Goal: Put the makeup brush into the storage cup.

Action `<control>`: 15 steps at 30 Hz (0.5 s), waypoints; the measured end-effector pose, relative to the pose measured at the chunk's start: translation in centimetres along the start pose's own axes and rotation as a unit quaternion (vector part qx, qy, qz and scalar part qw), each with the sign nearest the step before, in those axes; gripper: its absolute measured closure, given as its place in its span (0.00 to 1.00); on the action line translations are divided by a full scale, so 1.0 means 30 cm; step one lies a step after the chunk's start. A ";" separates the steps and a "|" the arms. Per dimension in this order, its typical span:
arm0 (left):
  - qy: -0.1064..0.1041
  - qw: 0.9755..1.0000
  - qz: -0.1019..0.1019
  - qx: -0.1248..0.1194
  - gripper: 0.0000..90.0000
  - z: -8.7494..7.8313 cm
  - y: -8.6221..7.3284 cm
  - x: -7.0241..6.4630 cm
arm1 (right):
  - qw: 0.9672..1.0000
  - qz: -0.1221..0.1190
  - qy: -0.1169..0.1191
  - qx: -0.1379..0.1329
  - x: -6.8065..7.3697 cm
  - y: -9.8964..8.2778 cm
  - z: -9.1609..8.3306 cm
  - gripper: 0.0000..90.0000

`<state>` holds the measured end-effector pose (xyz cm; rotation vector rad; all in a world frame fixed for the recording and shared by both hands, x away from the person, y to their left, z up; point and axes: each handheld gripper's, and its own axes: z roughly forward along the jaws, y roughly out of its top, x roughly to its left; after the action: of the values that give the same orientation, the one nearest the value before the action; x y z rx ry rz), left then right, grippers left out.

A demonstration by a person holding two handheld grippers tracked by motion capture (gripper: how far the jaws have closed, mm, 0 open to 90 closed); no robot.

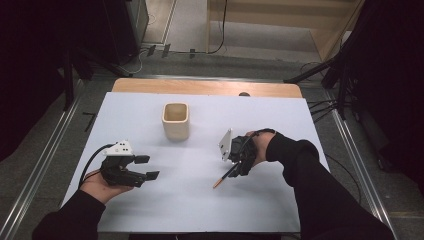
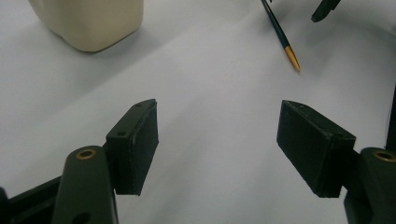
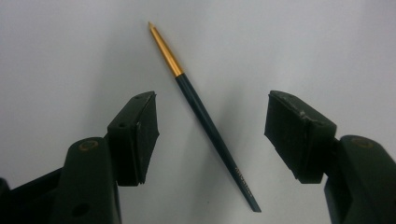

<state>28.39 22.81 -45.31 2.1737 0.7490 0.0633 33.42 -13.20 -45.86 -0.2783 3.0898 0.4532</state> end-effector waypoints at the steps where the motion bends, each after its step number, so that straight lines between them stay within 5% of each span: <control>1: 0.000 1.000 0.000 0.000 0.33 0.000 0.000 0.000 | 1.000 0.000 0.000 0.000 0.000 0.000 0.000 0.40; 15: 0.000 1.000 -0.001 0.001 0.33 0.002 0.000 0.000 | 1.000 -0.029 0.007 0.008 0.002 -0.010 0.033 0.39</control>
<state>28.40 22.75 -45.36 2.1752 0.7509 0.0629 33.38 -13.21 -46.88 -0.3719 3.0877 0.4269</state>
